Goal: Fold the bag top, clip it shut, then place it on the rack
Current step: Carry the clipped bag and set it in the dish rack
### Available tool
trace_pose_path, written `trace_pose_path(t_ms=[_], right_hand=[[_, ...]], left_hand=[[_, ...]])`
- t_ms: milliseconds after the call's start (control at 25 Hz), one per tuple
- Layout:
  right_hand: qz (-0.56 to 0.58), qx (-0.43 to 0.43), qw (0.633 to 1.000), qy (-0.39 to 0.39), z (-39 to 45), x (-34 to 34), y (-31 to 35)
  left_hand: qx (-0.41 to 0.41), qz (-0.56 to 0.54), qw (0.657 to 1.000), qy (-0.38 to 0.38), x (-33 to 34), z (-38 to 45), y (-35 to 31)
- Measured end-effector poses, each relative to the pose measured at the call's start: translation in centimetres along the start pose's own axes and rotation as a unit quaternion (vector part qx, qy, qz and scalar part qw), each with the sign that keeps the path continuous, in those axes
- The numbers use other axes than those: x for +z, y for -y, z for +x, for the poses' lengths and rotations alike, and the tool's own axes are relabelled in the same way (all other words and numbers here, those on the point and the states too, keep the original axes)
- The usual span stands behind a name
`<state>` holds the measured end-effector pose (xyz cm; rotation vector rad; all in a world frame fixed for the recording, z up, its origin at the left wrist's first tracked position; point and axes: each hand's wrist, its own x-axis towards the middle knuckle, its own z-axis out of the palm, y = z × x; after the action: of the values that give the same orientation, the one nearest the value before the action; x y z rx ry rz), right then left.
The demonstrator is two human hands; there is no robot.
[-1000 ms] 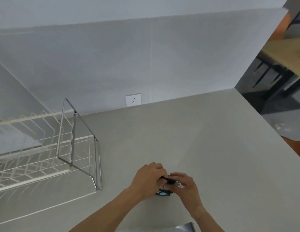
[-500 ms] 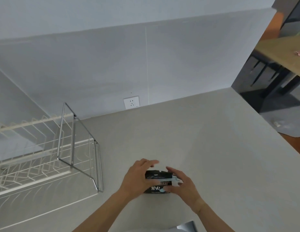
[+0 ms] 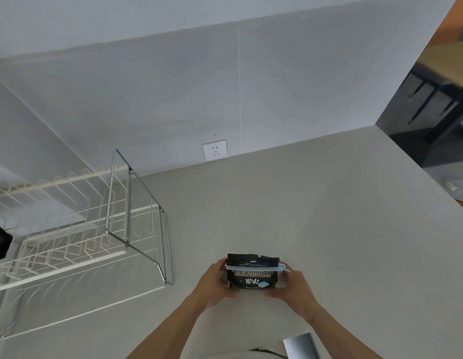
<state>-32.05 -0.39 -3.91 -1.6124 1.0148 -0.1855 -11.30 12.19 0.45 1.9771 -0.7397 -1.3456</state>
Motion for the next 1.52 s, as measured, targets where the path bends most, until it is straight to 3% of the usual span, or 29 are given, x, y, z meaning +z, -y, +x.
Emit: trace_pose_path(t_ms=[320,720,1120,1520], right_hand=[[-0.017,0.019,1.0,-0.014,-0.2,0.3,0.3],[-0.073,0.029,0.996,-0.05,-1.6,-0.7,4.0],[-0.035,-0.038,0.986,-0.16,-5.5,-5.5,16.8],[-0.017,-0.202,0.965,-0.169,-7.8,-4.3,31.8]], left_hand=[[0.008,0.063,0.997,-0.036,0.0,1.0,0.0],[0.048,0.114,0.992,0.0,-2.1,0.3,-2.0],[0.226,0.067,0.972,-0.006,-8.9,-4.8,-12.0],[0.338,0.017,0.939,-0.06,-19.0,-13.0,-19.0]])
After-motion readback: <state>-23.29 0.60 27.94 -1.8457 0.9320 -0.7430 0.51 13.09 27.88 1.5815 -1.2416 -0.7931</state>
